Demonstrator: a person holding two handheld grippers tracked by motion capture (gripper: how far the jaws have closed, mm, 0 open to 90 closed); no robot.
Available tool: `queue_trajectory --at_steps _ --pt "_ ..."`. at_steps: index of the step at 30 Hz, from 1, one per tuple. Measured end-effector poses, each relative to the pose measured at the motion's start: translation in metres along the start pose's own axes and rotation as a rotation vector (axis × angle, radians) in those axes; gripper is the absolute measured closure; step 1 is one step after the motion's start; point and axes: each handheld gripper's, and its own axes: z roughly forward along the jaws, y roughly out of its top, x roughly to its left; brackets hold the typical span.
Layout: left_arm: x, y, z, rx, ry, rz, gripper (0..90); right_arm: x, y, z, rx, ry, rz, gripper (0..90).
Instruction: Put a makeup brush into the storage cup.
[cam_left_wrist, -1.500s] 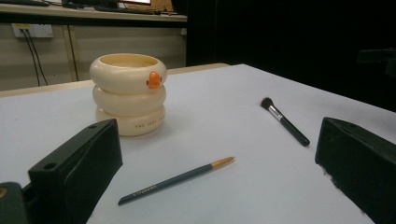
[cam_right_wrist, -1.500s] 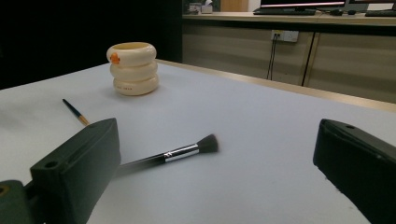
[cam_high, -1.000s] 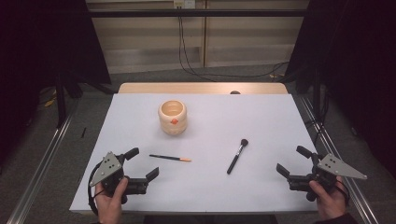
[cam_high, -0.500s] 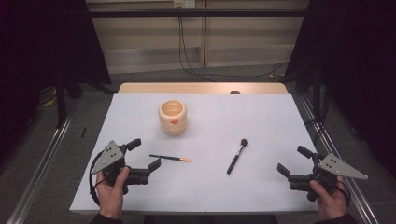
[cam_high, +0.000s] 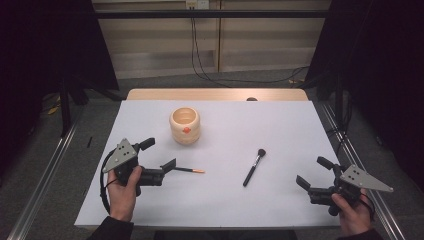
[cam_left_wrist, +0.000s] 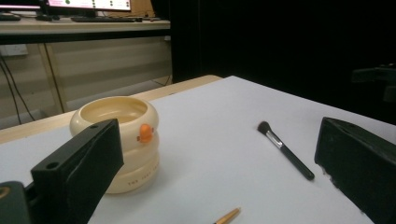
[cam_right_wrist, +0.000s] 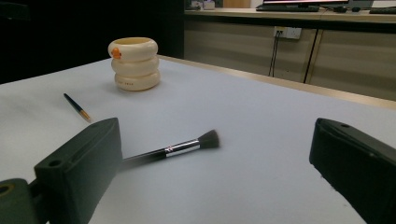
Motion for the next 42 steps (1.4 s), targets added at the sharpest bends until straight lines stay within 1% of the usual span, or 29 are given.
queue_trajectory --at_steps 3,4,5,6,8,9,10,12,13,14,15,16,19,22,23,24,26,27,28,29,31,32,35,37,38,39,40,41,42 --pt "0.003 0.002 0.003 0.002 0.007 0.003 1.1 0.0 0.0 0.0 -0.003 -0.004 0.001 1.2" --pt "0.005 0.006 0.006 0.0 0.009 0.018 1.0 0.0 0.0 0.0 0.0 -0.007 0.006 1.0" --pt "0.005 0.006 0.006 0.0 0.009 0.018 1.0 0.0 0.0 0.0 0.0 -0.007 0.006 1.0" --pt "0.007 0.011 0.01 0.007 0.017 0.033 0.9 -0.001 0.0 0.0 -0.001 -0.003 0.008 1.0" --pt "0.009 0.015 0.014 0.006 0.009 0.025 1.1 -0.001 0.0 0.0 0.0 0.005 0.002 1.0" --pt "0.009 0.015 0.014 0.006 0.009 0.025 1.2 0.0 0.0 0.0 -0.001 0.001 0.002 1.0" --pt "0.012 0.019 0.018 0.019 0.019 0.045 1.0 0.0 0.0 0.0 0.002 -0.004 -0.002 1.0" --pt "0.013 0.02 0.02 0.012 0.014 0.038 1.0 0.0 0.0 0.0 0.001 0.0 0.0 0.8" --pt "0.013 0.021 0.022 0.023 0.024 0.044 1.1 0.0 0.0 0.0 0.0 -0.004 -0.001 0.7" --pt "0.015 0.023 0.026 0.032 0.021 0.051 1.2 0.0 0.0 0.0 -0.001 -0.004 -0.001 0.8" --pt "0.016 0.024 0.029 0.034 0.01 0.044 1.2 0.0 0.0 0.0 0.0 -0.001 0.0 0.8" --pt "0.016 0.025 0.031 0.038 0.022 0.034 1.3 0.0 0.0 0.0 0.003 -0.005 -0.001 0.8" --pt "0.018 0.027 0.034 0.033 0.008 0.028 1.4 0.0 0.0 0.0 0.002 0.002 -0.004 0.8" --pt "0.016 0.031 0.038 0.052 0.015 0.049 1.6 0.0 0.0 0.0 -0.001 0.003 -0.003 0.8" --pt "0.017 0.032 0.041 0.048 -0.005 0.051 1.7 -0.001 0.0 0.0 -0.005 0.002 -0.003 0.8" --pt "0.018 0.033 0.042 0.052 -0.011 0.054 1.7 -0.001 0.0 -0.001 -0.001 -0.003 0.006 0.8" --pt "0.018 0.037 0.047 0.057 -0.004 0.059 1.7 -0.001 0.0 -0.001 -0.006 0.001 0.006 0.8" --pt "0.02 0.042 0.051 0.058 -0.017 0.066 1.7 -0.001 0.0 -0.001 -0.002 0.005 0.009 0.7" --pt "0.02 0.042 0.051 0.058 -0.017 0.066 1.7 -0.001 0.0 -0.001 -0.005 0.0 0.003 0.4" --pt "0.021 0.047 0.055 0.074 -0.003 0.087 1.7 -0.001 0.0 -0.001 -0.003 -0.004 0.003 0.3" --pt "0.022 0.049 0.056 0.077 -0.002 0.083 1.7 -0.001 0.0 -0.001 -0.002 -0.001 0.005 0.2" --pt "0.025 0.052 0.06 0.083 0.008 0.069 1.2 -0.001 -0.001 -0.001 -0.003 -0.008 0.004 0.0" --pt "0.027 0.054 0.063 0.085 0.018 0.084 1.3 -0.001 -0.001 -0.001 -0.003 -0.006 0.004 0.0" --pt "0.029 0.054 0.065 0.091 0.009 0.085 1.1 0.0 -0.001 -0.001 0.0 0.0 0.004 0.0" --pt "0.029 0.054 0.067 0.096 0.013 0.087 1.0 0.0 -0.001 -0.001 0.0 0.001 0.003 0.0" --pt "0.03 0.053 0.067 0.109 0.006 0.093 1.0 0.0 -0.001 -0.001 0.0 0.001 0.003 0.0" --pt "0.03 0.052 0.069 0.14 -0.016 0.084 2.5 0.0 -0.001 -0.001 0.0 0.0 0.003 0.0" --pt "0.03 0.052 0.069 0.14 -0.016 0.084 3.4 0.0 -0.001 -0.001 0.0 0.0 0.003 0.0" --pt "0.03 0.052 0.07 0.163 -0.02 0.082 3.4 0.0 -0.001 -0.001 0.002 0.002 0.004 0.0"
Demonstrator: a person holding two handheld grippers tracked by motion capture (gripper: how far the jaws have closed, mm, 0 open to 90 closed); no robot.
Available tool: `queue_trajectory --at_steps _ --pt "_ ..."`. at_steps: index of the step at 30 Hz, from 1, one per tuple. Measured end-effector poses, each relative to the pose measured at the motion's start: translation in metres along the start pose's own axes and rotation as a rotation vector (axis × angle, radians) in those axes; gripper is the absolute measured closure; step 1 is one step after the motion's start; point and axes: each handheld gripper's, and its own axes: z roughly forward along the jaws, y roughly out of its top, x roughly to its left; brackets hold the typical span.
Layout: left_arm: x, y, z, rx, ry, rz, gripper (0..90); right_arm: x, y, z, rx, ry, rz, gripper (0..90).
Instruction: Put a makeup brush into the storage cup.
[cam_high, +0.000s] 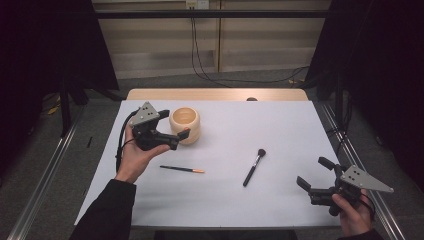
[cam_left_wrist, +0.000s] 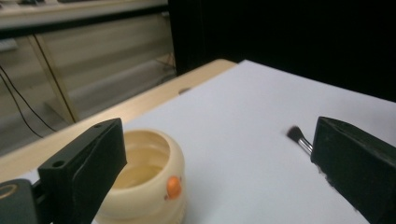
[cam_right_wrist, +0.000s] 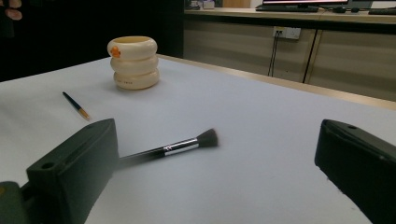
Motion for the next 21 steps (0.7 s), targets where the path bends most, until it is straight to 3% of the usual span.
queue_trajectory --at_steps 6,9,13,21 --pt "0.003 0.003 0.006 0.096 -0.028 0.033 3.8 0.001 0.0 0.001 0.001 0.011 -0.002 0.0" --pt "0.004 0.003 0.008 0.128 -0.057 0.021 4.7 0.0 0.0 0.001 0.006 0.008 -0.001 0.0" --pt "0.003 0.002 0.011 0.175 -0.056 0.035 4.2 0.0 -0.001 0.001 0.007 0.005 0.0 0.0" --pt "0.004 -0.003 0.017 0.279 -0.103 0.014 7.6 -0.002 -0.001 0.0 0.021 0.001 0.017 0.0"
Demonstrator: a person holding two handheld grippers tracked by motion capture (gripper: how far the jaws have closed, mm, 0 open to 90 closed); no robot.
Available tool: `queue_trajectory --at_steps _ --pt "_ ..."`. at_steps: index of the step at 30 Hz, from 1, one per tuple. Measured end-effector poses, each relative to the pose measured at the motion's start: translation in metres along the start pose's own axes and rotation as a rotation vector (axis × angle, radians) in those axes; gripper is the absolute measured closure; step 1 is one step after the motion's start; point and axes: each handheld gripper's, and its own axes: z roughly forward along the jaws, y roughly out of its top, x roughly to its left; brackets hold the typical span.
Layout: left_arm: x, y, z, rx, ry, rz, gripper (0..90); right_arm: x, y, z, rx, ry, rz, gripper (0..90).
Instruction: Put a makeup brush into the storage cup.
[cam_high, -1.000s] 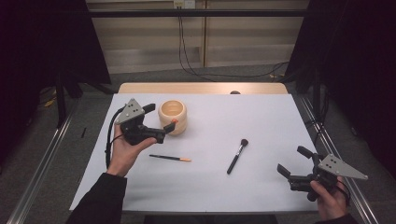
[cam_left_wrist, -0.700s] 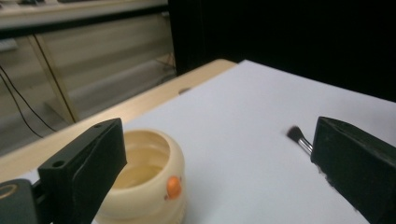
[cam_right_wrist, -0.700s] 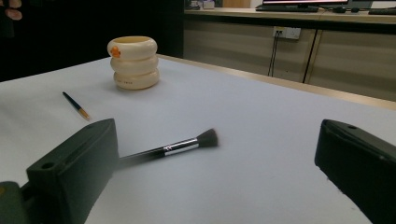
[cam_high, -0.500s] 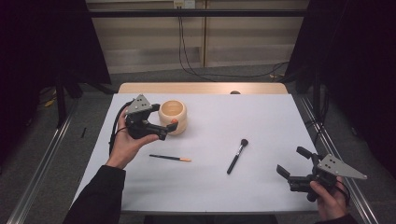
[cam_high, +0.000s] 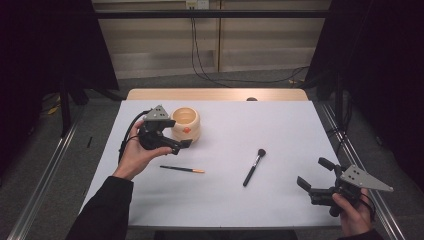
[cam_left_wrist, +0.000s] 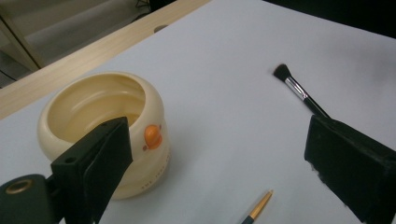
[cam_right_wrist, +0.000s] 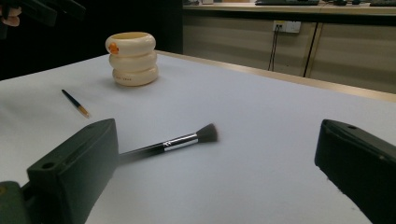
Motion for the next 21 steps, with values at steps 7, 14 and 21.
queue_trajectory --at_steps 7,14,21 --pt "0.003 0.004 0.008 0.119 -0.077 -0.015 10.3 0.0 0.0 0.001 -0.002 0.006 -0.009 0.0" --pt "0.0 0.002 0.025 0.316 -0.129 0.056 10.3 0.0 0.0 0.001 0.002 0.004 -0.007 0.0" --pt "0.003 -0.006 0.031 0.398 -0.174 0.093 12.0 0.001 0.0 0.002 0.01 0.014 -0.018 0.0"
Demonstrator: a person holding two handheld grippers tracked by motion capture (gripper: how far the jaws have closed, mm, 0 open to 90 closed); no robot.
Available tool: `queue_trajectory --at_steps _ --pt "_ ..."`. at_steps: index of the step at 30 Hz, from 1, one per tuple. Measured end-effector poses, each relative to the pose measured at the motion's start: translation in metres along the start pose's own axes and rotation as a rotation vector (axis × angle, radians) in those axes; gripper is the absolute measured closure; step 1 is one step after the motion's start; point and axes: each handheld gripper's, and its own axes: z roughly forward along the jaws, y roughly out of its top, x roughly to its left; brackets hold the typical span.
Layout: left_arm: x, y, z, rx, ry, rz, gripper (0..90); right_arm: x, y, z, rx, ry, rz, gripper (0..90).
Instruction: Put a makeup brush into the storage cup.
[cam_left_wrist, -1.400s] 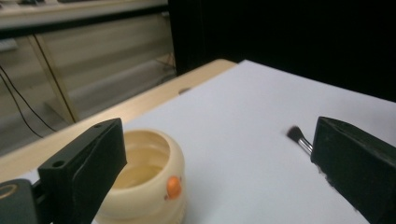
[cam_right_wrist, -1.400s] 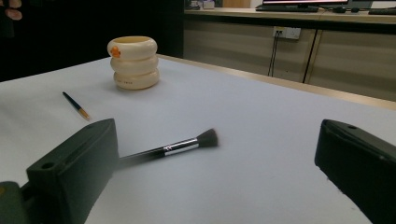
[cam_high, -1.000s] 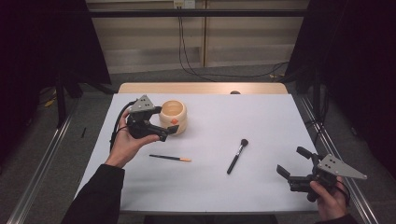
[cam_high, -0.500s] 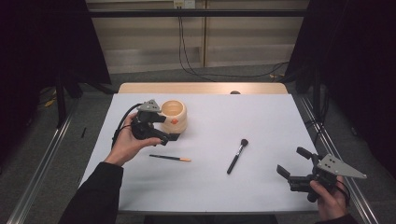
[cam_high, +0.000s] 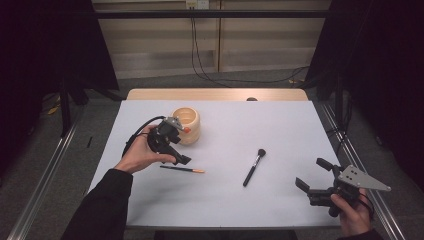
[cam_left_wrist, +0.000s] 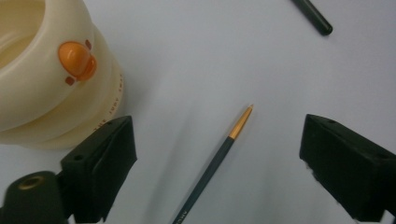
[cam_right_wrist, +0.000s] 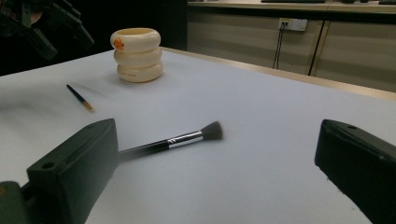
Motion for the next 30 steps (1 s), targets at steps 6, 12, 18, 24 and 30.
queue_trajectory --at_steps 6,12,18,24,30 --pt "-0.002 -0.004 0.009 0.06 -0.007 0.048 11.4 0.0 0.0 0.0 0.006 -0.001 0.003 0.0" --pt "-0.003 -0.008 0.022 0.153 -0.042 0.098 17.5 0.0 -0.001 0.001 0.011 0.005 0.006 0.0" --pt "-0.002 -0.012 0.03 0.202 -0.073 0.139 32.6 0.0 -0.001 0.001 0.025 0.012 -0.005 0.0" --pt "-0.004 -0.015 0.035 0.236 -0.068 0.159 43.9 0.002 -0.001 0.003 0.024 0.01 -0.004 0.0" --pt "-0.006 -0.016 0.042 0.275 -0.058 0.18 54.6 0.002 -0.001 0.003 0.026 0.015 -0.007 0.0"
